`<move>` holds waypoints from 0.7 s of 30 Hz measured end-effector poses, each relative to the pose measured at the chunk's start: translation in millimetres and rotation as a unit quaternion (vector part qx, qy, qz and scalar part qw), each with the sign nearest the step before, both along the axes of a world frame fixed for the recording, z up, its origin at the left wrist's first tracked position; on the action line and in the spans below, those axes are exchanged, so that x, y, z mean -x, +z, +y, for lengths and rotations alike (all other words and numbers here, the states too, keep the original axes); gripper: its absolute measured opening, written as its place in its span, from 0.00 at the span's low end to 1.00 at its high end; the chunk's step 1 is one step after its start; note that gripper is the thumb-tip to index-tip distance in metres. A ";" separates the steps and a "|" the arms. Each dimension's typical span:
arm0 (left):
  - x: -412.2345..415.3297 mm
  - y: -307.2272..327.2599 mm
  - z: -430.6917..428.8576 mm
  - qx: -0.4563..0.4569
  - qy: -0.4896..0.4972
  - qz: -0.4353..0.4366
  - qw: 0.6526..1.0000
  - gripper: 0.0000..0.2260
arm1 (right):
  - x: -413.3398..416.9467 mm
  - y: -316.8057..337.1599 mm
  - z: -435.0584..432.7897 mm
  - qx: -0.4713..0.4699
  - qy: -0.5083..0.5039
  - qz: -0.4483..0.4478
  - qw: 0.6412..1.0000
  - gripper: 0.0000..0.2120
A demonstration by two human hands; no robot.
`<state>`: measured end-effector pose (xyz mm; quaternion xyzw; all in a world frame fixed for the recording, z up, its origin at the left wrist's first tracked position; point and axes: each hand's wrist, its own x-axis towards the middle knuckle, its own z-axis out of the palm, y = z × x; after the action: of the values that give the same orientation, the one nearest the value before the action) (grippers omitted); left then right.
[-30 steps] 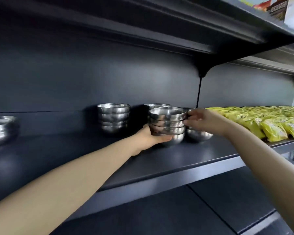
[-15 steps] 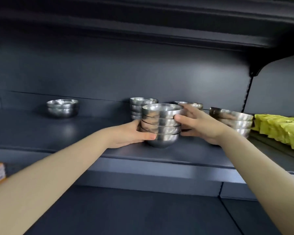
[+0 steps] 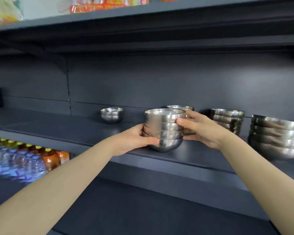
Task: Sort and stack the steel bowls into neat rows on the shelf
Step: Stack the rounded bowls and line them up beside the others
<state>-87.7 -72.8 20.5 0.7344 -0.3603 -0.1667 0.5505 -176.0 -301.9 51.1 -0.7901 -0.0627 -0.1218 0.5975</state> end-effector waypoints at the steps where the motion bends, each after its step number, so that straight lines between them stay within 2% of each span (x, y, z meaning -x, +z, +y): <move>1: -1.2 1.6 16.2 -0.001 0.011 -0.004 1.000 0.19 | -5.4 1.8 14.1 -0.002 0.011 -0.003 1.000 0.15; 5: -7.1 5.0 94.1 0.003 0.047 -0.006 0.999 0.29 | -28.1 11.8 86.9 0.000 0.063 -0.010 0.998 0.26; 8: -10.1 5.6 167.8 0.007 0.082 -0.006 0.997 0.25 | -50.0 15.0 154.8 -0.002 0.100 -0.011 0.995 0.33; 11: -8.1 7.1 249.0 0.011 0.133 -0.018 0.991 0.30 | -70.9 14.3 232.8 -0.009 0.148 -0.011 0.989 0.31; 13: -5.6 7.7 303.8 0.016 0.160 -0.012 0.987 0.32 | -83.6 13.4 286.8 -0.015 0.177 -0.008 0.984 0.33; 17: -0.5 6.5 404.8 0.007 0.235 -0.016 0.972 0.17 | -104.6 12.3 392.5 -0.008 0.219 -0.013 0.976 0.41; 19: 0.6 5.8 450.7 0.009 0.267 -0.021 0.963 0.12 | -113.0 12.5 439.6 -0.003 0.238 -0.015 0.971 0.39; 21: 0.2 6.1 491.2 0.013 0.289 -0.018 0.957 0.11 | -123.1 14.3 480.4 0.003 0.256 -0.015 0.966 0.37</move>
<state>-87.8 418.4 26.6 0.8027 -0.1442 0.0174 0.5784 -52.8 178.5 65.4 -0.7474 -0.2725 0.0238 0.6055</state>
